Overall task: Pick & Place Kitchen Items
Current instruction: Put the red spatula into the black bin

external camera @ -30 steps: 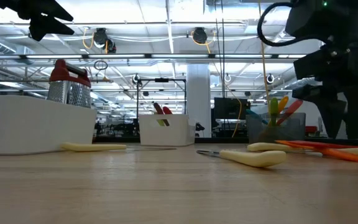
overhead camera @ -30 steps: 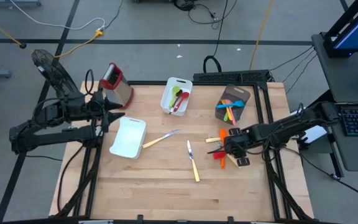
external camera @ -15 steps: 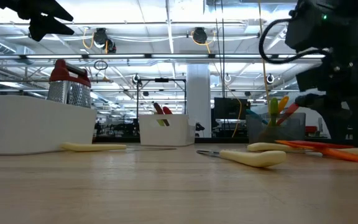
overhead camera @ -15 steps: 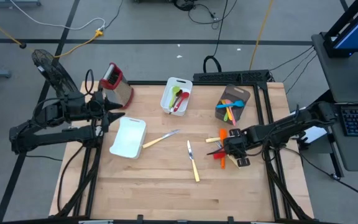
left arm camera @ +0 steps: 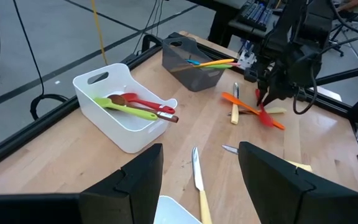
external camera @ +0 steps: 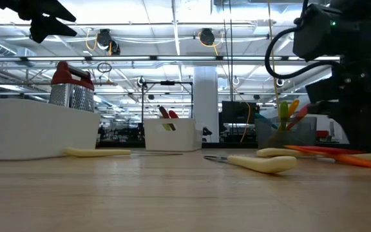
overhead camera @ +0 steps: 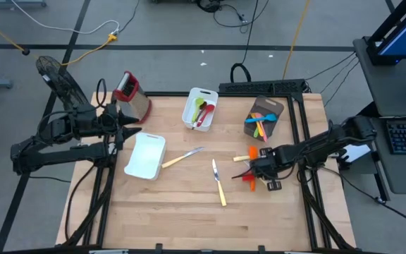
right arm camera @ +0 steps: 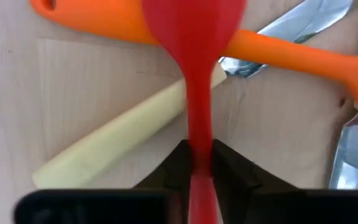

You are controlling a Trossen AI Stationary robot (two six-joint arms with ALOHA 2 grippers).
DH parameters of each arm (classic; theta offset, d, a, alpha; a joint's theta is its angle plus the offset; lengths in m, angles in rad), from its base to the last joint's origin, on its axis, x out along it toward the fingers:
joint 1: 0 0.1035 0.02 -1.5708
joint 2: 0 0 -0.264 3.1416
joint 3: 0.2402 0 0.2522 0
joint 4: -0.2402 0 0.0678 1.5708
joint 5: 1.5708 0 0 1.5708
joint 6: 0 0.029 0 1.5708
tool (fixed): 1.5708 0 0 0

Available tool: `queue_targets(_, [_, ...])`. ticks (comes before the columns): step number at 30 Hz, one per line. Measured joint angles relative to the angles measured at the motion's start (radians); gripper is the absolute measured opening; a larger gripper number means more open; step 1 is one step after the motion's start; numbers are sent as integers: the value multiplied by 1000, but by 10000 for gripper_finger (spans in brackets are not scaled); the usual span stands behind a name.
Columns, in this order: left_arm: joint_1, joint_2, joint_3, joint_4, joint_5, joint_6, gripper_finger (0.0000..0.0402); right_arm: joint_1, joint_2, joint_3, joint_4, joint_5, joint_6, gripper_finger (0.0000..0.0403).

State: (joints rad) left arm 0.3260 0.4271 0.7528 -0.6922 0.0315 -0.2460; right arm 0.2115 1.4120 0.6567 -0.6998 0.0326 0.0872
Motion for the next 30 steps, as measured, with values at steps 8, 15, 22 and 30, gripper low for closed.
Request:
queue_targets(8, [0,0,0,0,1,-4,216,-2,-80,-3,-1,42,62,26])
queue_targets(15, [0,0,0,0,2,-4,216,-3,-171,21,-37,22,125,26])
queue_targets(22, [0,0,0,0,2,-4,216,-3,-218,146,-114,-141,143,26])
queue_targets(30, [0,0,0,0,2,-2,216,-26,-220,246,-5,-397,389,26])
